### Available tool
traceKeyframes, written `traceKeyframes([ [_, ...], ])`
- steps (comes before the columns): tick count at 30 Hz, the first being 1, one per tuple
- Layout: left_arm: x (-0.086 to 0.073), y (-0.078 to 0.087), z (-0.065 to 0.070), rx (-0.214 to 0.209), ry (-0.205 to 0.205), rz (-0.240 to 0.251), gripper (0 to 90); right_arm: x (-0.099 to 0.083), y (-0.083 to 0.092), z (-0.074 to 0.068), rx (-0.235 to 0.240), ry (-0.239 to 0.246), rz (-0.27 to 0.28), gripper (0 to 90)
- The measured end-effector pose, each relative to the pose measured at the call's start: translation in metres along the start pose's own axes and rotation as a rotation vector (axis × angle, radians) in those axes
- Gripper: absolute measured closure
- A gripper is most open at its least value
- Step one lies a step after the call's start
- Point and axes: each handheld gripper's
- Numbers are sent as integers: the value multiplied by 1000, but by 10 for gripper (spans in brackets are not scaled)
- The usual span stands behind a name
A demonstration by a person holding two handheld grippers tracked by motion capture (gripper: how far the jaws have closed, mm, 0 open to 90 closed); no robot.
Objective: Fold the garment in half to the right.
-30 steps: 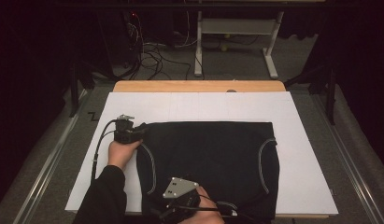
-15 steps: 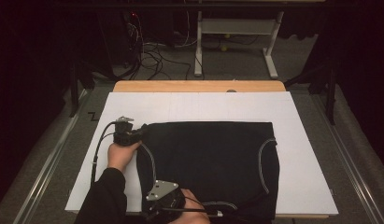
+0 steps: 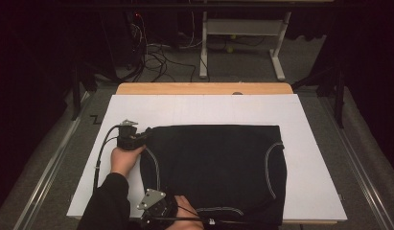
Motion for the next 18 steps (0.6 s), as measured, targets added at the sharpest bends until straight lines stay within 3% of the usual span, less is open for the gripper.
traceKeyframes([
  [6, 0, 0, 1, 0, -4, 0, 750, -1, -1, -2, -72, -4, 1, 302],
  [11, 0, 0, 1, -2, -1, -1, 750, -2, 1, -3, -128, 22, -5, 445],
  [18, -1, 0, 2, 9, -11, -1, 750, 0, 2, -2, -152, 41, -27, 551],
])
Point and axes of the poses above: each handheld gripper's, and its own axes: y roughly backward along the jaws, x roughly out of its top, z roughly to its right, and after that the axes turned 4 degrees about -y, right-handed
